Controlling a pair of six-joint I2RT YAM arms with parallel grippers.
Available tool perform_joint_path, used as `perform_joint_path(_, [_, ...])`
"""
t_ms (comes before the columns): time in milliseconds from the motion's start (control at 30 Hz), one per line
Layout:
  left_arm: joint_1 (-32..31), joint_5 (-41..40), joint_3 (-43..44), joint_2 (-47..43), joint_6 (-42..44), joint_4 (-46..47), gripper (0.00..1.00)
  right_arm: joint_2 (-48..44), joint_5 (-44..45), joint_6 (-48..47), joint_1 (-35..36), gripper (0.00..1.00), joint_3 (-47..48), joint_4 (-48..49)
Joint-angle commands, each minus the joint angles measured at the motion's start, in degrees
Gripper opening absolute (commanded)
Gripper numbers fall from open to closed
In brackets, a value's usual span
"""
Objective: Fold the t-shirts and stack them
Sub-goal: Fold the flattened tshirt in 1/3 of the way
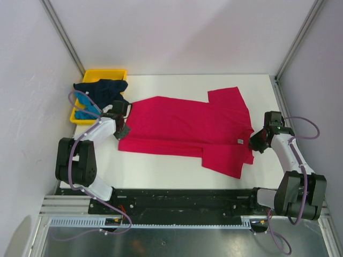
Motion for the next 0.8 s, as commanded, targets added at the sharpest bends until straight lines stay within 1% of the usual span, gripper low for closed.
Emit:
perform_joint_path(0, [1.07,0.81,2.98,0.81,3.14,3.40,0.11,0.23,-0.97,-1.39,-0.47,0.06,0.02,2.50])
perform_joint_path(33, [1.37,1.39,3.14,0.78,3.77,3.97,0.23,0.32,-1.33,-1.72,-0.49,0.16,0.11,2.99])
perform_joint_path(100, [2.16,2.69,3.44,0.01,5.17,4.92,0.51,0.03,-1.65,-2.55,-0.53,0.44,0.55,3.65])
perform_joint_path(133, [2.48,3.43,3.54,-0.72,5.98,5.25,0.61,-0.35,-1.81,-3.09,-0.43,0.54,0.81,3.74])
perform_joint_path(167, [2.77,4.02,3.64,-1.52,6.82,5.47,0.68,-0.89,-1.84,-3.53,-0.25,0.61,1.07,3.65])
perform_joint_path(200, [2.92,4.40,3.60,-2.49,7.59,5.57,0.73,-1.47,-1.73,-3.80,0.10,0.64,1.29,3.30])
perform_joint_path(233, [3.08,4.77,3.32,-3.55,8.15,5.62,0.76,-2.20,-1.14,-3.88,0.76,0.66,1.40,2.56])
perform_joint_path(300, [3.53,6.01,2.12,-6.06,8.77,5.62,0.77,-3.63,0.72,-3.42,2.90,0.67,1.38,0.09])
perform_joint_path(500, [3.94,11.26,-4.91,-11.93,6.29,5.66,0.71,-9.91,5.52,2.31,11.52,0.61,-3.19,-6.89])
perform_joint_path(600, [3.92,13.23,-7.40,-13.15,4.97,5.67,0.69,-12.73,7.39,5.50,13.38,0.56,-5.86,-10.12])
perform_joint_path(767, [3.86,13.84,-9.31,-14.98,4.47,5.68,0.69,-14.20,7.15,10.21,15.81,0.53,-10.61,-12.07])
